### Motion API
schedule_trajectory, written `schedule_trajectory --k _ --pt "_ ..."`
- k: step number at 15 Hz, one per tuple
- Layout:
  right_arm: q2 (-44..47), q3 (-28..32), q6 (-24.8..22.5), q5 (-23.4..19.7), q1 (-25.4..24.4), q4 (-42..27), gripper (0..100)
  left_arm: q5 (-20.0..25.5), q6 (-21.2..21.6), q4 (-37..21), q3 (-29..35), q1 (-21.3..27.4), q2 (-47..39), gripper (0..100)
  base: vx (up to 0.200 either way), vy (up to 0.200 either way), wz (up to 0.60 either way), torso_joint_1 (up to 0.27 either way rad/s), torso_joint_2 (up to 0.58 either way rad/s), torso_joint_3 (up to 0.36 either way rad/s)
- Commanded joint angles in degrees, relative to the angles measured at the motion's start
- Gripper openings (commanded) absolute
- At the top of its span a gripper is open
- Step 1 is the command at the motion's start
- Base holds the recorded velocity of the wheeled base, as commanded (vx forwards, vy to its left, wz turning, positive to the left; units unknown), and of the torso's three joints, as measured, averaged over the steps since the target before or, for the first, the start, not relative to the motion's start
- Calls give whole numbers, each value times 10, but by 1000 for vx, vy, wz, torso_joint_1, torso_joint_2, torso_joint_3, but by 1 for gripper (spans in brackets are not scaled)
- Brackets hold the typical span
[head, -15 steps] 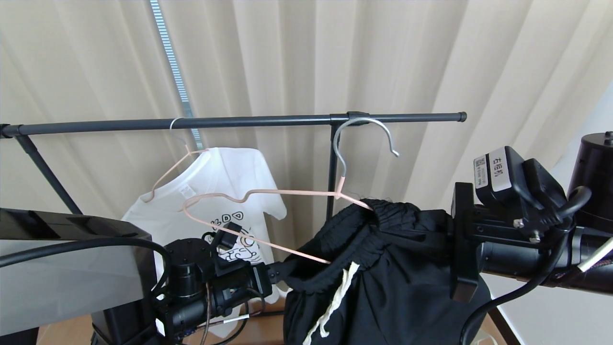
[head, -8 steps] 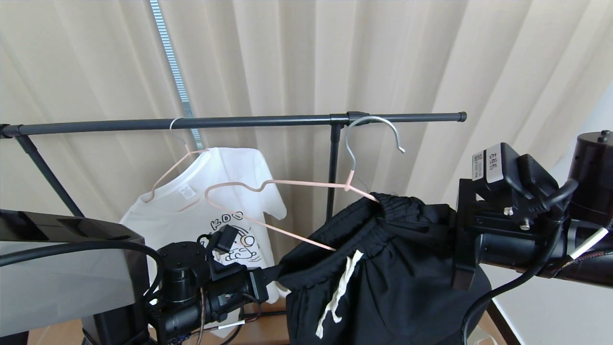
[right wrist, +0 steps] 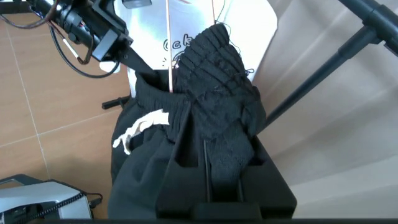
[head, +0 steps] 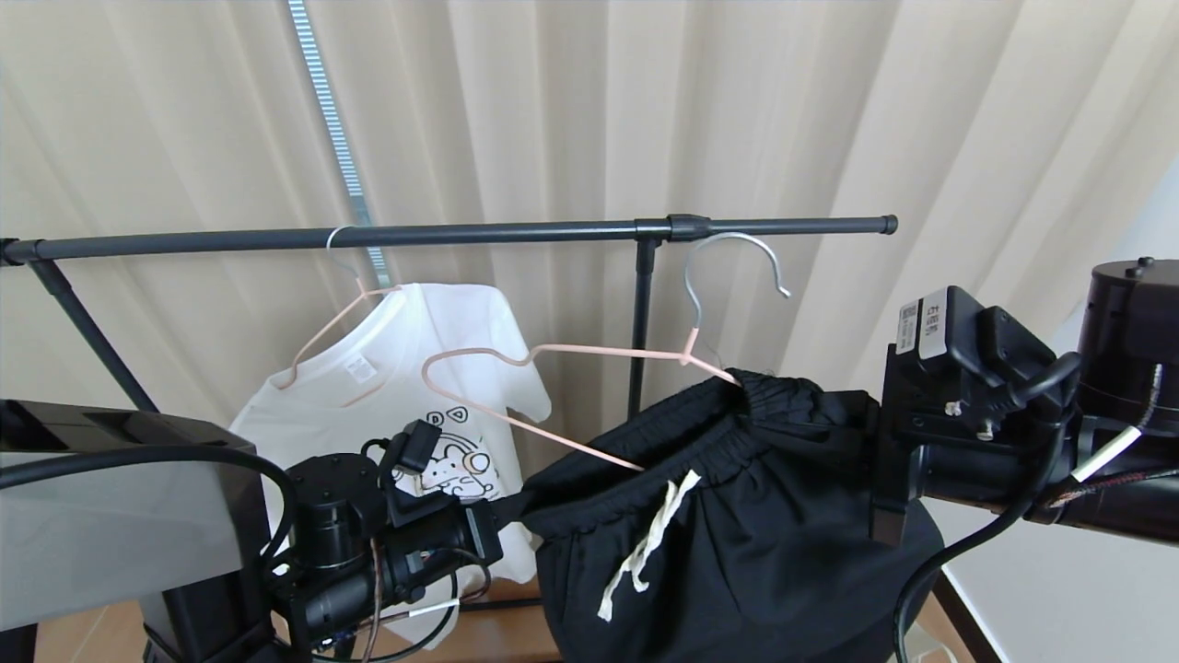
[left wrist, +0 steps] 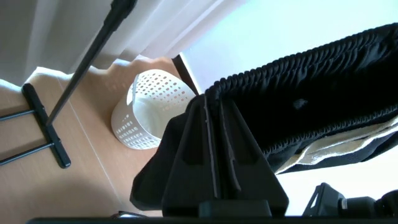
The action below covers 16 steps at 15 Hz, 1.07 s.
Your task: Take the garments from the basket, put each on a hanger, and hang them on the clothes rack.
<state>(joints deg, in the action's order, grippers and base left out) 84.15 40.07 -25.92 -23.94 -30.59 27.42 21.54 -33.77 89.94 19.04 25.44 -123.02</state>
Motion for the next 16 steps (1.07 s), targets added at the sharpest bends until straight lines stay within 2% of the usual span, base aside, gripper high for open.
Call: schedule_trajectory --k 1,12,16 --pt "3 -5 -16 -1 2 -1 0 0 1 1 0 -7 7 0 0 0 0 0 0 0" --pt "15 -35 -121 -1 26 -3 0 0 12 1 15 -54 18 0 0 0 0 0 0 0" --pt "15 -44 -155 -1 40 -3 0 2 28 1 21 -80 19 0 0 0 0 0 0 0"
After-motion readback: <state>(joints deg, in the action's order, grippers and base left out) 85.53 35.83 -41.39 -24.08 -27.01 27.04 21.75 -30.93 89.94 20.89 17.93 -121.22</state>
